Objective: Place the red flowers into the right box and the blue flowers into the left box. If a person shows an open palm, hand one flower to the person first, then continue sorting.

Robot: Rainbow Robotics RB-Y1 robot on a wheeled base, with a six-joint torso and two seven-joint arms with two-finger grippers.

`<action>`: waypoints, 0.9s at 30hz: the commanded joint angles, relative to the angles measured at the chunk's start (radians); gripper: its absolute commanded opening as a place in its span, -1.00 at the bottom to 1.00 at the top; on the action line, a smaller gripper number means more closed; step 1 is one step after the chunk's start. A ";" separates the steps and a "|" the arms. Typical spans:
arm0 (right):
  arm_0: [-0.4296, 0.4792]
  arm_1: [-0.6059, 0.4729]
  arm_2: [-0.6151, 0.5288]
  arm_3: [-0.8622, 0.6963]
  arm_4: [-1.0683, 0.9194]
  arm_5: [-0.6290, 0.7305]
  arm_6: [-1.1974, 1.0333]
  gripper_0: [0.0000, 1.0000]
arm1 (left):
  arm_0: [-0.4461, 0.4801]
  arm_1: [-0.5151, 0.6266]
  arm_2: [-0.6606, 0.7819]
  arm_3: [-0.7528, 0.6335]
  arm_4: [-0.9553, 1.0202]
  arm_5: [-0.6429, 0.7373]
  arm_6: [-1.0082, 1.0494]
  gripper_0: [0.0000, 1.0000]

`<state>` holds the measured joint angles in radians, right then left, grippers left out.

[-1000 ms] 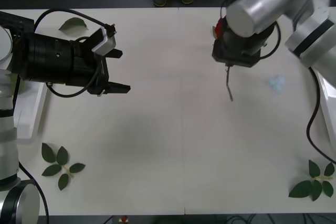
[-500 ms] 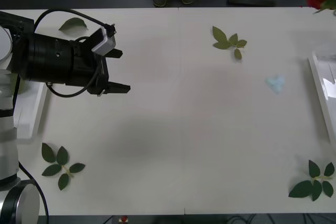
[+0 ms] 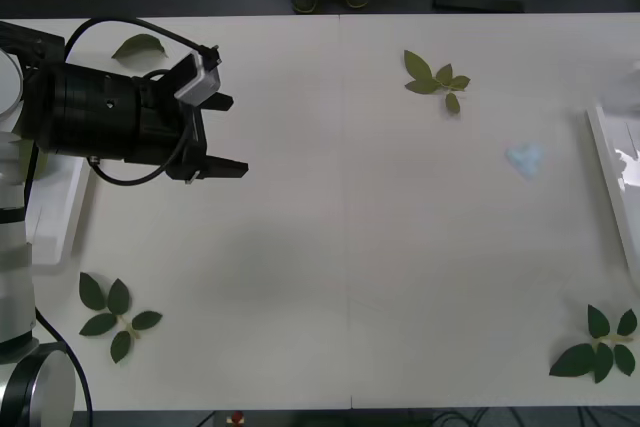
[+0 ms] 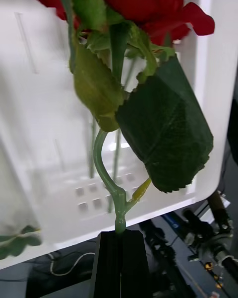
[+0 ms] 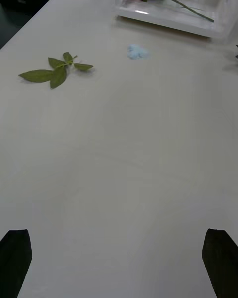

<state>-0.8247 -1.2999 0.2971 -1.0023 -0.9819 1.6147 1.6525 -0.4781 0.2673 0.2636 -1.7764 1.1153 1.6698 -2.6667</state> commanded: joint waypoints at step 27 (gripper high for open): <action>0.165 0.284 -0.133 0.284 0.359 -0.578 0.170 0.26 | -0.030 0.007 0.003 -0.018 0.012 0.004 -0.039 1.00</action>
<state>-0.6436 -0.9946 0.1773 -0.7078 -0.6174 1.0501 1.8276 -0.4781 0.2673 0.2636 -1.7764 1.1156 1.6698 -2.6667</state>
